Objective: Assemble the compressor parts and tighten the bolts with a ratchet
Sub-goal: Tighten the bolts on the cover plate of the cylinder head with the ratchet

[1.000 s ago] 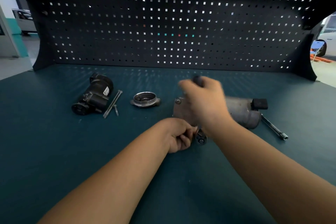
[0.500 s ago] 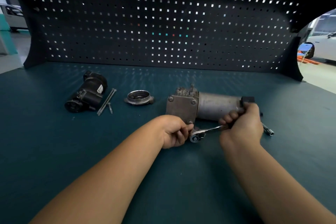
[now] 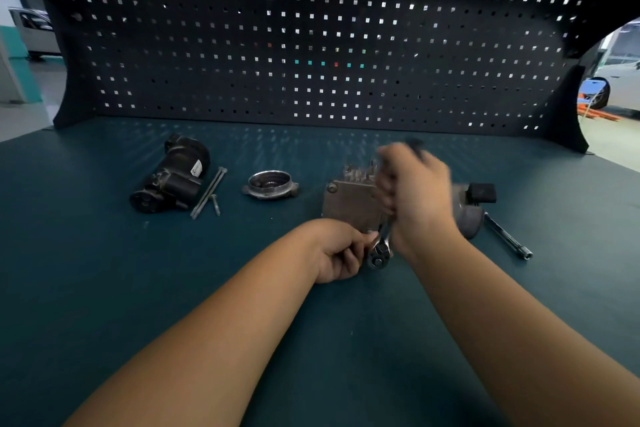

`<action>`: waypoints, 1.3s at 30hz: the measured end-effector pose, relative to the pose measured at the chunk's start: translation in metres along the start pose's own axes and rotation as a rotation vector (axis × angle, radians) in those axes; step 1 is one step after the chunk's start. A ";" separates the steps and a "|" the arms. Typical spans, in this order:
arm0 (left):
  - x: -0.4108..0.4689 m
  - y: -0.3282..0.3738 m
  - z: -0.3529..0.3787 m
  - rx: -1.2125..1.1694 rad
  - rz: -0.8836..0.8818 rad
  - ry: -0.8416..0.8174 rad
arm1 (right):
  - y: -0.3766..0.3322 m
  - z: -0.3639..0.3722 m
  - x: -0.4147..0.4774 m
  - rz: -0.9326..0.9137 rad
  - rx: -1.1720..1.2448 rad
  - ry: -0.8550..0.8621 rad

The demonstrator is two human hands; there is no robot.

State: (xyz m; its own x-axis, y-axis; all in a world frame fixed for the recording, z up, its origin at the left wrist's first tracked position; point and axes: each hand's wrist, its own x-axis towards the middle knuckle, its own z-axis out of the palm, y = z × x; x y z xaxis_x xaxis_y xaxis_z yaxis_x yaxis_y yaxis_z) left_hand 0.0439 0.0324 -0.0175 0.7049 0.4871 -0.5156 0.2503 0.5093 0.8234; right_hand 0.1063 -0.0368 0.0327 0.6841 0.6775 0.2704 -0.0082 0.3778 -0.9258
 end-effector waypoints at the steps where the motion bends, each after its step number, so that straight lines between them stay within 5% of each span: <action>1: 0.000 -0.001 0.000 0.016 0.007 -0.013 | 0.000 -0.011 0.000 0.046 0.201 0.118; 5: -0.003 -0.004 0.002 0.093 0.011 -0.038 | 0.006 -0.044 -0.010 0.211 0.668 0.459; 9: -0.006 -0.002 0.001 0.032 -0.009 -0.035 | 0.007 -0.039 -0.007 0.181 0.612 0.500; 18: -0.003 -0.001 0.001 0.054 0.035 0.025 | 0.008 0.033 -0.002 -0.171 -0.734 -0.396; 21: -0.004 -0.001 0.001 0.045 0.020 -0.003 | 0.007 0.020 0.000 -0.132 -0.475 -0.200; 25: -0.005 -0.001 -0.002 0.083 -0.007 -0.096 | 0.010 -0.025 -0.004 -0.001 0.396 0.349; 29: -0.002 -0.001 -0.004 0.069 -0.030 -0.103 | 0.014 -0.032 -0.007 0.061 0.558 0.484; 32: -0.003 -0.001 -0.003 0.058 -0.015 -0.088 | 0.012 -0.018 -0.002 -0.012 0.346 0.309; 37: -0.001 -0.001 -0.002 0.097 0.031 -0.058 | 0.011 0.026 0.002 -0.209 -0.520 -0.273; 39: -0.001 -0.002 -0.003 0.070 0.044 -0.060 | 0.013 0.038 0.000 -0.258 -0.754 -0.377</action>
State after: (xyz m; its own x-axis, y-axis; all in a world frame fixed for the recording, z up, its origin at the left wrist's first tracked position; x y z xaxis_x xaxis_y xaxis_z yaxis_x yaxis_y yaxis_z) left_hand 0.0406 0.0333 -0.0194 0.7541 0.4633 -0.4655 0.2630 0.4364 0.8605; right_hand 0.0783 -0.0080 0.0304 0.3106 0.8421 0.4410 0.6881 0.1208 -0.7154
